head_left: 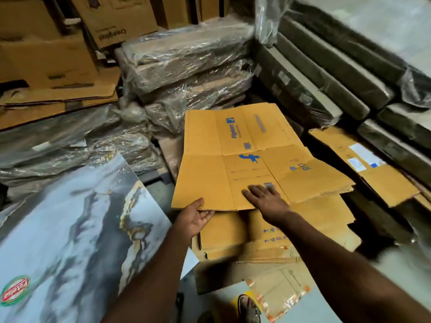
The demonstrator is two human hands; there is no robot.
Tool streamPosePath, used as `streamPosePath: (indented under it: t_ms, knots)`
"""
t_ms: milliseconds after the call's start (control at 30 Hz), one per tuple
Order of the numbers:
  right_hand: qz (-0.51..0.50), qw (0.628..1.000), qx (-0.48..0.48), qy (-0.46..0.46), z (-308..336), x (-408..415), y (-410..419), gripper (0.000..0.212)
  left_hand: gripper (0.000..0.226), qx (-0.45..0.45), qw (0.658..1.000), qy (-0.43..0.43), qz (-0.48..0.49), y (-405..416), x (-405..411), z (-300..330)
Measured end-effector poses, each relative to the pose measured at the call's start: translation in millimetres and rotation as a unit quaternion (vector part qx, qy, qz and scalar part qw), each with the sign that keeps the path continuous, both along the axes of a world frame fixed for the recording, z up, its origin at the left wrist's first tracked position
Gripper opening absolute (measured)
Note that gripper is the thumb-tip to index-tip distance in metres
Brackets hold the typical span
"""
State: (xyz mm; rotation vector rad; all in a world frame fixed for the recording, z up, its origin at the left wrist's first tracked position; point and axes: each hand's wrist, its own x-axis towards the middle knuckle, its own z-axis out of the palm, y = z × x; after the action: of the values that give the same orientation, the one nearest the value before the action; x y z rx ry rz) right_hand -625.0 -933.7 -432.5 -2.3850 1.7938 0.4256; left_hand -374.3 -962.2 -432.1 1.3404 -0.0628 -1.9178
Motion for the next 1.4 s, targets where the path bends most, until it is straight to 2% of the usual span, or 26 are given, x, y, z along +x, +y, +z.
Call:
streamPosePath:
  t_ms: [100, 200, 233, 300, 467, 500, 567, 667, 733, 800, 900, 1067, 1233, 1400]
  knots:
    - [-0.019, 1.000, -0.003, 0.001, 2.9, -4.3, -17.9, 0.088, 0.009, 0.021, 0.999, -0.019, 0.024, -14.2, -16.2, 1.8]
    - [-0.021, 1.000, 0.014, 0.000, -10.1, -11.9, -18.2, 0.090, 0.046, 0.068, 0.994, -0.044, 0.077, -14.7, -26.1, -5.8]
    - [-0.023, 0.999, 0.024, 0.000, -15.6, -12.9, -15.5, 0.093, 0.051, 0.083, 0.991, -0.054, 0.094, -11.5, -27.7, -8.7]
    - [-0.021, 0.999, 0.048, 0.002, -28.5, -16.7, -7.3, 0.098, 0.044, 0.109, 0.986, -0.078, 0.103, -3.5, -28.0, -16.0]
    - [-0.022, 0.996, 0.089, -0.015, -57.5, -32.8, 12.9, 0.083, 0.023, 0.158, 0.980, -0.100, 0.061, 8.7, -19.5, -30.6]
    - [-0.030, 0.993, 0.108, -0.026, -64.3, -34.3, 17.5, 0.078, 0.025, 0.167, 0.980, -0.095, 0.057, 12.1, -18.7, -32.2]
    - [-0.037, 0.988, 0.143, -0.049, -76.6, -34.8, 27.2, 0.070, 0.045, 0.184, 0.978, -0.077, 0.057, 20.4, -17.5, -37.1]
    - [-0.038, 0.983, 0.164, -0.075, -94.0, -34.2, 40.8, 0.072, 0.067, 0.187, 0.980, -0.066, 0.013, 32.6, -14.5, -45.2]
    - [-0.037, 0.984, 0.161, -0.066, -99.4, -32.9, 45.4, 0.075, 0.071, 0.164, 0.983, -0.083, -0.029, 40.3, -15.2, -44.8]
    - [-0.049, 0.988, 0.127, -0.068, -97.3, -25.7, 46.2, 0.079, 0.065, 0.125, 0.987, -0.092, -0.049, 48.3, -14.2, -42.0]
    - [-0.052, 0.992, 0.028, -0.111, -73.3, -0.2, 36.5, 0.079, 0.050, 0.051, 0.994, -0.099, -0.017, 58.0, -1.5, -31.1]
    - [0.068, 0.969, -0.073, -0.226, -37.5, 76.1, 34.5, 0.068, 0.026, -0.028, 0.994, -0.087, 0.058, 88.0, 46.2, -9.5]
    - [0.195, 0.936, -0.074, -0.283, -10.8, 174.4, 66.4, 0.056, 0.023, -0.064, 0.977, -0.158, 0.124, 159.8, 113.6, 3.2]
    - [0.258, 0.909, -0.031, -0.326, -18.0, 282.3, 134.6, 0.051, 0.026, -0.048, 0.964, -0.219, 0.140, 277.1, 209.3, 0.6]
